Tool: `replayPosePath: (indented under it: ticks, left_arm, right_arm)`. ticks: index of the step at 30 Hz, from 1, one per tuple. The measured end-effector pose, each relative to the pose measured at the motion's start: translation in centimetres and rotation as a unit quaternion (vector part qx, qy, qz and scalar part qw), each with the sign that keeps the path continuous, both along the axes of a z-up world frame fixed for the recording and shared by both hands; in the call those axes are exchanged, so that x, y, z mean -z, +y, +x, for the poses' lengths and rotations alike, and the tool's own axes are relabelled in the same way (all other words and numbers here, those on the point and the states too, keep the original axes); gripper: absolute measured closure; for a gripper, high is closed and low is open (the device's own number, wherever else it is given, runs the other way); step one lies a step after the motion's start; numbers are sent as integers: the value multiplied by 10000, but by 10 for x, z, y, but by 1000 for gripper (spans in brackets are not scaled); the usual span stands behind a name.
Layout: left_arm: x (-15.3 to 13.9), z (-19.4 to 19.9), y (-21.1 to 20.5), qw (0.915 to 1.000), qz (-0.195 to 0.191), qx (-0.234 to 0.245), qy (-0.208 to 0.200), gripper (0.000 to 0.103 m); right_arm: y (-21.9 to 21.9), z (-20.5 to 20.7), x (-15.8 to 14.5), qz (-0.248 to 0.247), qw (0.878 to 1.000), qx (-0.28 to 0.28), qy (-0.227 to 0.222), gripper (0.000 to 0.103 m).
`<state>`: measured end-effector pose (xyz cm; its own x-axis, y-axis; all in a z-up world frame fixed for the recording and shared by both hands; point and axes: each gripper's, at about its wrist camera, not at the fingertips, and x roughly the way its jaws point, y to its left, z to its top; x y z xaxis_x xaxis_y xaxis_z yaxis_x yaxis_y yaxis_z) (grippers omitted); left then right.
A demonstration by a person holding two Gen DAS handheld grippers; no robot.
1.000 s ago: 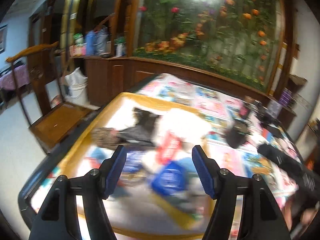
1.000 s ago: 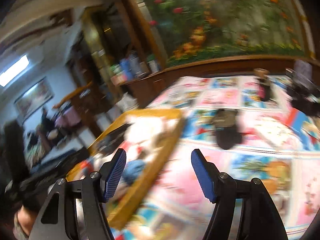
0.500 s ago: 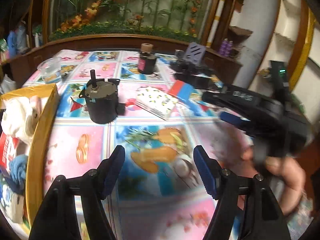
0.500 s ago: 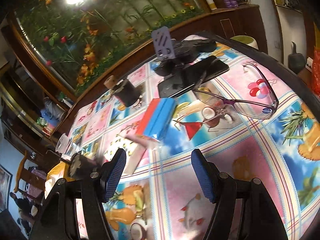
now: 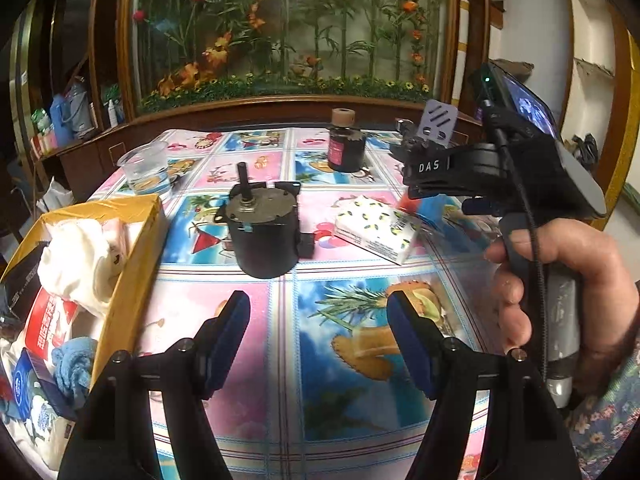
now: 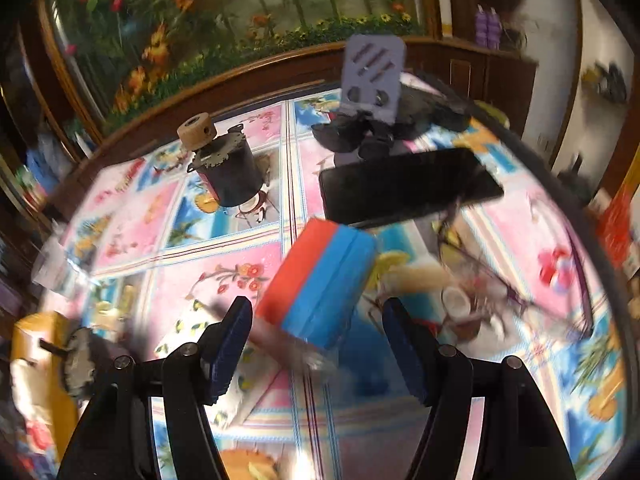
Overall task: Organize soft objects
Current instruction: 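Grasp the red-and-blue bagged sponge with the right tool and lift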
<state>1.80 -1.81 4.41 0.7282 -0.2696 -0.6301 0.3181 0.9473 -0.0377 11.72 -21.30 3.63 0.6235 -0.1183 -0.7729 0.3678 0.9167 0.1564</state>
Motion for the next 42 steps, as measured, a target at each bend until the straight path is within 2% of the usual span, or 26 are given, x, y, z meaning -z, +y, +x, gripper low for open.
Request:
replayPosePath:
  ticks: [3,9,12,15,17,20,22,24,25,27,30,31,34,36,38,42]
  left_arm:
    - [-3,8,11,9998,-146,-114,61,33]
    - [-8,17,27,9989,-269,-380,60,33]
    - [-8,21,29,9986,-294,-426,45,33]
    - [-7,21,31,9987,-249,-450,-24,33]
    - [-7,21,32,9986,-231,-473,-46,33]
    - [-7,20,31,9987,-199,-465,-85,33]
    - [-7,19,31,9988,-189,-448,-100,33]
    - [-8,19,30,9988,-203,-442,-99,33]
    - [-8,18,30,9988,-205,-439,-105,33]
    - [-9,17,31,9987,-225,-435,-107,33]
    - [-10,15,30,9987,-224,-439,-148,33]
    - [-10,15,30,9987,-208,-442,-163,33]
    - [-9,16,30,9987,-174,-451,-152,33]
    - [-8,18,31,9986,-180,-480,-99,33]
    - [-8,19,33,9985,-200,-511,-78,33]
    - [-9,20,36,9982,-252,-550,-44,33]
  right_arm:
    - [4,5,-1,-262,9996,33,94,32]
    - [-16,1,9,258,9995,156,43,32]
    - [-26,-3,-2,548,9982,195,-127,32]
    - [-39,-11,-46,579,9971,174,-465,32]
    - [-53,-20,-88,644,9945,183,-809,31]
    - [-83,-48,-179,663,9829,339,-1682,31]
    - [-98,-68,-232,467,9760,476,-2072,31]
    - [-108,-88,-270,334,9694,522,-2374,31]
    - [-109,-93,-276,287,9694,564,-2371,31]
    - [-104,-92,-263,399,9749,416,-2149,31]
    - [-83,-68,-201,625,9885,39,-1374,31]
    - [-71,-55,-172,659,9928,-75,-1002,31]
    - [-46,-22,-100,786,9966,-150,-207,31]
    - [-36,-1,-66,842,9962,-126,178,31]
    - [-34,11,-44,855,9955,-55,392,31]
    - [-26,37,-16,433,9941,196,973,31]
